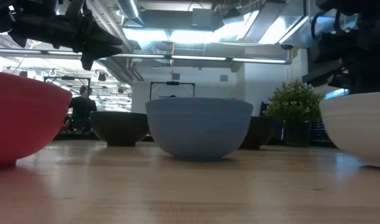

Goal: Nest bowls inside each other
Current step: Stack the white bowl on top of the blue bowl

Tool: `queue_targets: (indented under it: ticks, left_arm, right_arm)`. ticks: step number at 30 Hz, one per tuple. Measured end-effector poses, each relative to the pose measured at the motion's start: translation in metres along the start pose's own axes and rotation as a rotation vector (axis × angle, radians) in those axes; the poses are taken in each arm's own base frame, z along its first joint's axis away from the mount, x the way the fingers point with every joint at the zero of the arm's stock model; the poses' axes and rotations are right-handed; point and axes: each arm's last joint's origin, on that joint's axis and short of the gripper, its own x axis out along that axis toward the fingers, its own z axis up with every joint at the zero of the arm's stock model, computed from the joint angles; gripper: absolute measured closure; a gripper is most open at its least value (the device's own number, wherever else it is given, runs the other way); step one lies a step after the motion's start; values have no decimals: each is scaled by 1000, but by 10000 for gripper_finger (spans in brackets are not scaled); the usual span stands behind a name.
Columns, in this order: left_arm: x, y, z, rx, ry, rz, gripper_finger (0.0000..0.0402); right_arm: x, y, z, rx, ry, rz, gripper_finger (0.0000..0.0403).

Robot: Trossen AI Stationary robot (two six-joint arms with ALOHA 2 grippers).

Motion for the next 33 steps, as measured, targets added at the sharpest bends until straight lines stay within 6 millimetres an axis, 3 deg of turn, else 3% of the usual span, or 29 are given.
queue_targets:
  ticks: [4,17,33]
  left_arm:
    - [0,0,0,0,0,0,271]
    - [0,0,0,0,0,0,271]
    - [0,0,-1,-1,4,1,271]
  right_arm:
    - [-6,-3,10,8,-40,3,393]
    - [-59,-5,72,-71,-243,24,397]
    - [-46,1,175,-275,-207,133,397]
